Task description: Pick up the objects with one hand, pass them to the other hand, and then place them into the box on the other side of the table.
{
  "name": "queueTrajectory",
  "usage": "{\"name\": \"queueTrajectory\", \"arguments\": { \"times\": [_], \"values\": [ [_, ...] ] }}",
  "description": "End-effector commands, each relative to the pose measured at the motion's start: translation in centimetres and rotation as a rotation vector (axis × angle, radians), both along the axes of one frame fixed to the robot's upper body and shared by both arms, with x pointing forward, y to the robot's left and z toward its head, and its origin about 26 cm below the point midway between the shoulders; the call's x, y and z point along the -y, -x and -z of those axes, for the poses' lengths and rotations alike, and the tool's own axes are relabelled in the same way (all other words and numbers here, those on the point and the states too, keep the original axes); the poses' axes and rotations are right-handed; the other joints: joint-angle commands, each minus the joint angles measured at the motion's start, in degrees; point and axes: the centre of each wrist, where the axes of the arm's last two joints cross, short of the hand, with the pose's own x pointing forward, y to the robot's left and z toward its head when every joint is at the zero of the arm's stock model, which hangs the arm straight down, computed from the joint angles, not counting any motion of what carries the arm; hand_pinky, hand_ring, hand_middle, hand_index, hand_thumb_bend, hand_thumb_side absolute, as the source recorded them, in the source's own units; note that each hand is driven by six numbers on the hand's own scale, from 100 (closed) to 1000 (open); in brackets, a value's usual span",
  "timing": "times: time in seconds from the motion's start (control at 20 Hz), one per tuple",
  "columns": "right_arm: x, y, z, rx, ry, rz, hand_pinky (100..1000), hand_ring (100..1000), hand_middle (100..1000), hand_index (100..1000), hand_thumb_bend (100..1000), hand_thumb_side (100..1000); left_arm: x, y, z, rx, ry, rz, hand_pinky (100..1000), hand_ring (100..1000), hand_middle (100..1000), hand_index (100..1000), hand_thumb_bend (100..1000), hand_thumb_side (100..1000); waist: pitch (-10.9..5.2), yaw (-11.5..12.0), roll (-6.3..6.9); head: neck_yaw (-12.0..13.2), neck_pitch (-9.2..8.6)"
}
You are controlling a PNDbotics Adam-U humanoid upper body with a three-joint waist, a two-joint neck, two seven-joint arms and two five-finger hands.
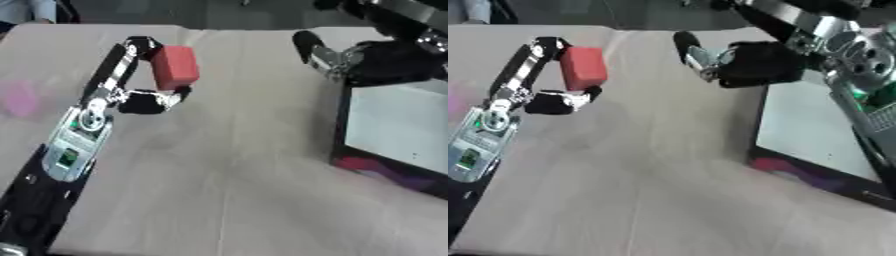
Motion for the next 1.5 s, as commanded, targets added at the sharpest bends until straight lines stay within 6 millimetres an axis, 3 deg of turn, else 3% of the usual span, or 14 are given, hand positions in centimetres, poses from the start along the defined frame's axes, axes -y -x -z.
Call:
{"name": "queueTrajectory", "arguments": {
  "times": [0.05,0.25,0.45,1.05,1.3,1.5],
  "values": [
    [-0.6,-0.3,-0.3,0.024,0.03,-0.003,980,1000,947,1000,100,509,0.7,-0.2,-1.0,0.043,-0.003,0.035,754,633,552,495,100,118,-2.31,0.2,-0.83,-0.4,0.32],
    [-1.4,-0.9,0.1,0.03,0.066,-0.013,977,1000,947,1000,100,491,1.5,-0.4,-1.0,0.051,0.009,0.064,754,630,548,494,100,124,-2.32,0.4,-0.91,-0.8,0.32],
    [-2.4,-1.4,0.2,0.062,0.101,-0.019,968,994,941,1000,100,391,2.4,-0.5,-1.2,0.065,0.026,0.1,754,627,544,494,100,126,-2.35,0.7,-1.03,-1.3,0.32],
    [-4.4,-2.1,0.6,0.162,0.147,-0.018,950,973,909,982,100,299,4.8,-0.8,-1.3,0.065,0.032,0.196,753,624,539,493,100,130,-2.54,1.5,-1.38,-3.4,0.32],
    [-4.9,-2.5,1.1,0.202,0.164,-0.013,943,959,891,965,100,330,5.4,-0.9,-1.4,0.053,0.043,0.216,752,622,536,492,100,133,-2.54,1.8,-1.36,-3.8,0.32],
    [-5.2,-2.8,1.5,0.213,0.176,-0.017,943,958,888,966,100,406,5.9,-0.9,-1.6,0.061,0.041,0.232,752,623,535,492,100,127,-2.51,1.9,-1.35,-3.8,0.32]
  ]
}}
